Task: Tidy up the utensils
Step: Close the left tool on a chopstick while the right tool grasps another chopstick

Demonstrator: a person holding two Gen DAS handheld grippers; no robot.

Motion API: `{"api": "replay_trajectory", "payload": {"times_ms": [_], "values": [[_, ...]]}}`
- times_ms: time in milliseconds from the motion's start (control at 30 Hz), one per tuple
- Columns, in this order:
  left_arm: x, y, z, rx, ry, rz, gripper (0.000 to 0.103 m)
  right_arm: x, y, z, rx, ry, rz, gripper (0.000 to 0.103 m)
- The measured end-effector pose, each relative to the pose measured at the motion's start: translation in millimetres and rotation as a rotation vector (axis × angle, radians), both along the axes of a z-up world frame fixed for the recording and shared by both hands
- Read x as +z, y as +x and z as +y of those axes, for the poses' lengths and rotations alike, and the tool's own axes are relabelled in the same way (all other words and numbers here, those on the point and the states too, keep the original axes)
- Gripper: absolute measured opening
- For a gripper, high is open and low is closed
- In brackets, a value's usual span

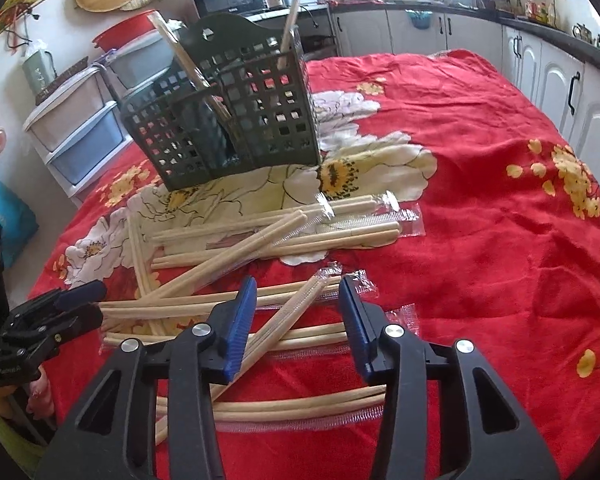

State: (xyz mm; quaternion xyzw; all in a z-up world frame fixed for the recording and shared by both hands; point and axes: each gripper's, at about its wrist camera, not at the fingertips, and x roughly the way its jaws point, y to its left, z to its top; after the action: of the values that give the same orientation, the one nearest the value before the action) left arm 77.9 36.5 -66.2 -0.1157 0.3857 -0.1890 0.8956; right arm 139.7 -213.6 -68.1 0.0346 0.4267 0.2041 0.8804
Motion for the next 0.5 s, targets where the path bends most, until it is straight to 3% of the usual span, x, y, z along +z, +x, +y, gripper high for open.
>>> {"api": "replay_trajectory", "payload": {"times_ms": [500], "values": [[-5.0,1.0,-2.2,-0.028,-0.011,0.024,0.020,-7.0,7.0,-0.7,-0.024,0.007,0.029,0.027]]}}
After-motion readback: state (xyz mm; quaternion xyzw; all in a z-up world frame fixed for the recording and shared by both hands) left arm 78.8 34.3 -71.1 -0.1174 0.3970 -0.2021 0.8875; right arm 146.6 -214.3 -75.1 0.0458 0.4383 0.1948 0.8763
